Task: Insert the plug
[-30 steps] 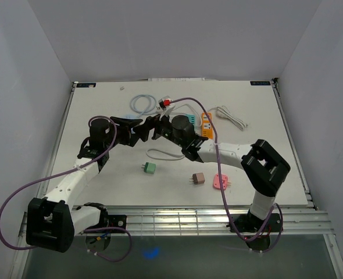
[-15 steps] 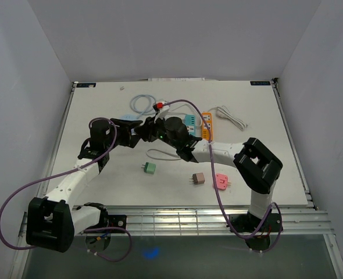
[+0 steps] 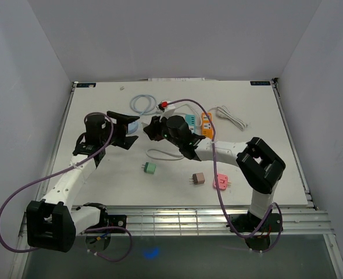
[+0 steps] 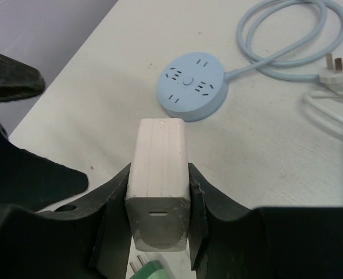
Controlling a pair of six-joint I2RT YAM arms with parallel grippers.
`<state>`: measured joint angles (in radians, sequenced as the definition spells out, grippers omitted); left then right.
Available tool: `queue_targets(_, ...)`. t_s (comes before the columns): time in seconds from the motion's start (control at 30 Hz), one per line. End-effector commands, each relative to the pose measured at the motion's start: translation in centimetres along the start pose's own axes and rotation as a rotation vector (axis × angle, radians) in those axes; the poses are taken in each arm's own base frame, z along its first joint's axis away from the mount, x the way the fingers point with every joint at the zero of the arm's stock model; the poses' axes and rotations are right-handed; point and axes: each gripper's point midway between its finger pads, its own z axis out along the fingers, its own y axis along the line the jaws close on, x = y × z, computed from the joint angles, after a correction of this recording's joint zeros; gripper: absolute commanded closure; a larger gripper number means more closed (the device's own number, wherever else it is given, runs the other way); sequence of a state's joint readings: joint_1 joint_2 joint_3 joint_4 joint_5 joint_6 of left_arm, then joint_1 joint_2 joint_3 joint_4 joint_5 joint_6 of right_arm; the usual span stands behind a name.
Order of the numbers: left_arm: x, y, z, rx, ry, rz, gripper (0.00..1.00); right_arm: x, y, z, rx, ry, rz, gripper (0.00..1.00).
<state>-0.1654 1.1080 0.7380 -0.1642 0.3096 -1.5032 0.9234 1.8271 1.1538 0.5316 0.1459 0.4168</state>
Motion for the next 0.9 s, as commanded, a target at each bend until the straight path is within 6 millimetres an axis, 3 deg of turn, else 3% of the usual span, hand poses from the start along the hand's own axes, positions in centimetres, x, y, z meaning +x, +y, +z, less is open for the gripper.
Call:
queue_targets(0.0,-1.1,0.1,-1.3,-0.059,-0.036,0.104,0.02,-5.2,-0.4,-1.8,0.029,-0.13,0.02,0.92)
queue_targets(0.1,-3.7,-0.3,-1.9,-0.101,-0.129,0.214,0.02,-5.1,-1.5,-2.5,0.042,-0.109,-0.005,0.92)
queue_targets(0.23,-7.0,0.0,-0.7,-0.19,-0.2,0.376,0.02,-5.4,-2.3,-3.6,0.048,-0.085,-0.043,0.92)
queue_targets(0.27,-7.5,-1.0,-0.4,-0.178,-0.205,0.411,0.02,-5.0,-2.7,-3.9,0.051,-0.071,-0.062,0.92)
queue_targets(0.4,-10.5,-0.2,2.9,-0.261,-0.187,0.511,0.02,-5.9,-3.7,-5.2,0.045,-0.06,-0.11,0.92)
queue_targets(0.53,-12.9,-1.4,5.1,-0.255,-0.206,0.703,0.02,-5.8,-4.3,-6.1,0.044,-0.036,-0.145,0.92)
queue_targets(0.67,-14.5,-4.3,7.4,-0.144,-0.25,0.849,0.02,-5.3,-4.2,-6.5,0.011,-0.012,-0.154,0.92)
queue_targets(0.87,-16.5,-4.7,11.8,-0.119,-0.234,0.956,0.03,-4.7,-4.1,-6.2,-0.02,0.014,-0.167,0.92)
